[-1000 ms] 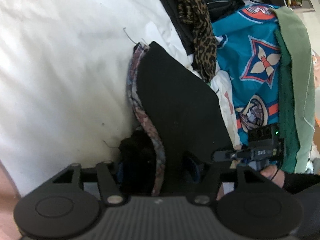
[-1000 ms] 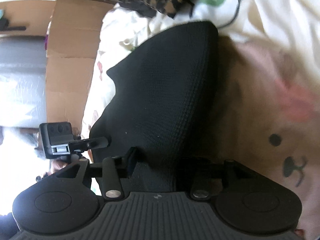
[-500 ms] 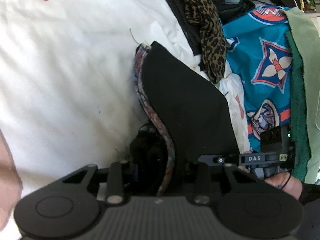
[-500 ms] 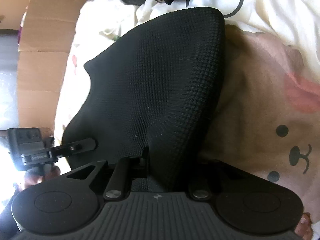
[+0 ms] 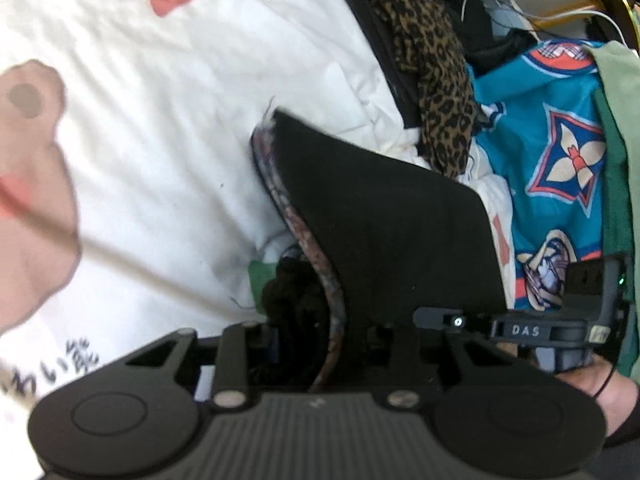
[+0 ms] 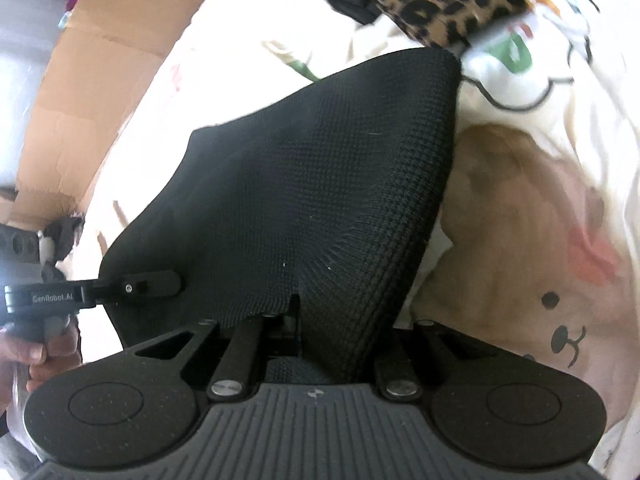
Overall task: Fold clothes
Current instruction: 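Lift the folded black pants off the duvet with both tools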
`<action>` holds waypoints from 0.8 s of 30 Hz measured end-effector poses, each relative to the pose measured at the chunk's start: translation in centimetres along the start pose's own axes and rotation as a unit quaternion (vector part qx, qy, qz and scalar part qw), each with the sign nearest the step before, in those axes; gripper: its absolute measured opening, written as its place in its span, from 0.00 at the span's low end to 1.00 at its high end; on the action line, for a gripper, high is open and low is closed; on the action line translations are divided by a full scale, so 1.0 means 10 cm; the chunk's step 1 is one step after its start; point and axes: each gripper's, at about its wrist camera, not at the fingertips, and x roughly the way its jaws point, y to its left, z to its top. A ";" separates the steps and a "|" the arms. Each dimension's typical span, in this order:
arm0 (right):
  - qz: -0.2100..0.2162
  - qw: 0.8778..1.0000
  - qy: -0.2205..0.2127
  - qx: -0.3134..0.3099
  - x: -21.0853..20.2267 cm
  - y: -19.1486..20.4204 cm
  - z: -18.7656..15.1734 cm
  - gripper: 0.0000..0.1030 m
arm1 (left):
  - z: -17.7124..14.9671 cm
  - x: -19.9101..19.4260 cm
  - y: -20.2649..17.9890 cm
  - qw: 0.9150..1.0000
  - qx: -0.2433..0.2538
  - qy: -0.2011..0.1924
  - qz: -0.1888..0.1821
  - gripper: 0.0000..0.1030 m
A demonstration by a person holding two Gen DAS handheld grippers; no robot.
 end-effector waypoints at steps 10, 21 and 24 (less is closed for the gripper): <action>-0.013 0.997 -0.017 -0.078 -0.51 0.39 0.07 0.09 | -0.16 -0.60 -0.52 0.998 0.002 -0.052 0.044 0.33; 0.000 0.985 -0.093 -0.146 -1.40 0.98 0.24 0.09 | -0.25 -1.50 -1.19 0.987 0.024 -0.150 0.057 0.33; 0.004 0.978 -0.115 -0.173 -1.69 1.13 0.32 0.09 | -0.24 -1.76 -1.40 0.982 0.037 -0.174 0.060 0.33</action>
